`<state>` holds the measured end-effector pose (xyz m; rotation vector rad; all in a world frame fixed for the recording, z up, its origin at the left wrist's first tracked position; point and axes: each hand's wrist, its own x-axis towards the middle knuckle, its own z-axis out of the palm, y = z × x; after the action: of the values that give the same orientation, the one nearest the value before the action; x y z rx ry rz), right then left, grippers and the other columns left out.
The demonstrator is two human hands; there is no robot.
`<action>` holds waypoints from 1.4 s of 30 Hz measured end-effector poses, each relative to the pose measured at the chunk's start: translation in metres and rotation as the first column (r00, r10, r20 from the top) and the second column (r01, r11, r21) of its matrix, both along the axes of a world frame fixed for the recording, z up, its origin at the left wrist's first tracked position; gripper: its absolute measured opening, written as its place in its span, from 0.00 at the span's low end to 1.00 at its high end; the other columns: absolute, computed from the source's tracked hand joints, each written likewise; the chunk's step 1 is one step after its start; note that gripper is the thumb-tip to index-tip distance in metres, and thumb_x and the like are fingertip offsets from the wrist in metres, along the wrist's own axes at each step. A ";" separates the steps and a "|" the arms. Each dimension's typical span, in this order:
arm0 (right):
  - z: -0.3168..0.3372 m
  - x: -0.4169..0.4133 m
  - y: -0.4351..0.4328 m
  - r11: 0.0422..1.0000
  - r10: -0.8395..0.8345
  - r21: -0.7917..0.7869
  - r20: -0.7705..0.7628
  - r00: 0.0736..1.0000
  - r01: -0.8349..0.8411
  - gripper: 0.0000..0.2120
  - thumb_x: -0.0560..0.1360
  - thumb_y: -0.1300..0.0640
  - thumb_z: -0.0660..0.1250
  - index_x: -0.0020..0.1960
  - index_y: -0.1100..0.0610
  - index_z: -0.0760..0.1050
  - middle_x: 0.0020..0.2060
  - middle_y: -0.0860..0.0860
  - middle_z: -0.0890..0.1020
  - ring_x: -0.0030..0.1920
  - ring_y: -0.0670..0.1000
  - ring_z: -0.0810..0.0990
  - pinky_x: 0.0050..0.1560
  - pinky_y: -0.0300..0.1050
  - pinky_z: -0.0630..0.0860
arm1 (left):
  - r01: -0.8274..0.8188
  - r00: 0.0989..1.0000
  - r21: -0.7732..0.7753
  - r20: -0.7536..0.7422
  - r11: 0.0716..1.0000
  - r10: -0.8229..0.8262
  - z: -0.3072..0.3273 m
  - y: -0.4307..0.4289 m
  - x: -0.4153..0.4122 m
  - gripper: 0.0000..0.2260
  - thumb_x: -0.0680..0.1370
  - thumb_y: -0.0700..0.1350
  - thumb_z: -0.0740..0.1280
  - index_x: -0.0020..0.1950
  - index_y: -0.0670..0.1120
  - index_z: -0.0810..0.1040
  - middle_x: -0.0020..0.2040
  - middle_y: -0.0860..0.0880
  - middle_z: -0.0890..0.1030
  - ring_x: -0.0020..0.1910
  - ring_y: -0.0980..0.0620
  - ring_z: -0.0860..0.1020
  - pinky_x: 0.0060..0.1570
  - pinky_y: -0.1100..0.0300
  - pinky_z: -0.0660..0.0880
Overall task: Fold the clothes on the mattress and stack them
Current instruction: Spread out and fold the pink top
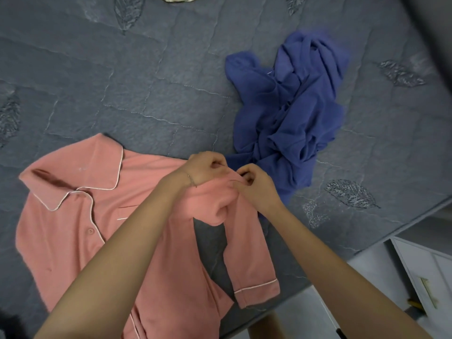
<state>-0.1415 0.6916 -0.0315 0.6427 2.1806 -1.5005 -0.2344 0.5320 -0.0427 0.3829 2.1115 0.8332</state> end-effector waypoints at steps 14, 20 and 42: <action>0.034 -0.018 0.082 0.911 0.195 -0.401 0.211 0.958 -0.097 0.15 0.79 0.55 0.68 0.35 0.54 0.70 0.30 0.44 0.73 0.34 0.41 0.72 0.40 0.33 0.69 | -0.482 0.865 0.142 -0.080 0.865 0.495 -0.011 0.020 -0.017 0.06 0.78 0.32 0.64 0.44 0.41 0.76 0.33 0.52 0.71 0.33 0.58 0.67 0.37 0.73 0.66; 0.042 -0.015 0.101 0.846 0.444 -0.448 0.289 0.848 -0.291 0.07 0.77 0.51 0.69 0.49 0.56 0.78 0.44 0.45 0.81 0.46 0.45 0.78 0.50 0.42 0.74 | -0.583 0.791 0.141 -0.126 0.800 0.599 -0.016 0.029 -0.014 0.05 0.78 0.33 0.64 0.44 0.40 0.76 0.37 0.47 0.73 0.38 0.53 0.70 0.40 0.73 0.66; 0.053 -0.066 0.130 0.764 0.313 0.599 -0.022 0.949 -0.238 0.17 0.72 0.58 0.70 0.61 0.50 0.79 0.60 0.50 0.79 0.62 0.55 0.74 0.62 0.50 0.69 | -0.583 0.703 0.148 -0.401 0.799 0.587 0.009 0.017 0.003 0.18 0.71 0.29 0.66 0.60 0.37 0.77 0.59 0.40 0.76 0.61 0.41 0.74 0.64 0.51 0.68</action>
<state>-0.2070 0.8212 0.0212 0.3812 2.7151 -0.7038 -0.2315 0.5491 -0.0333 -0.1515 2.7070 1.2066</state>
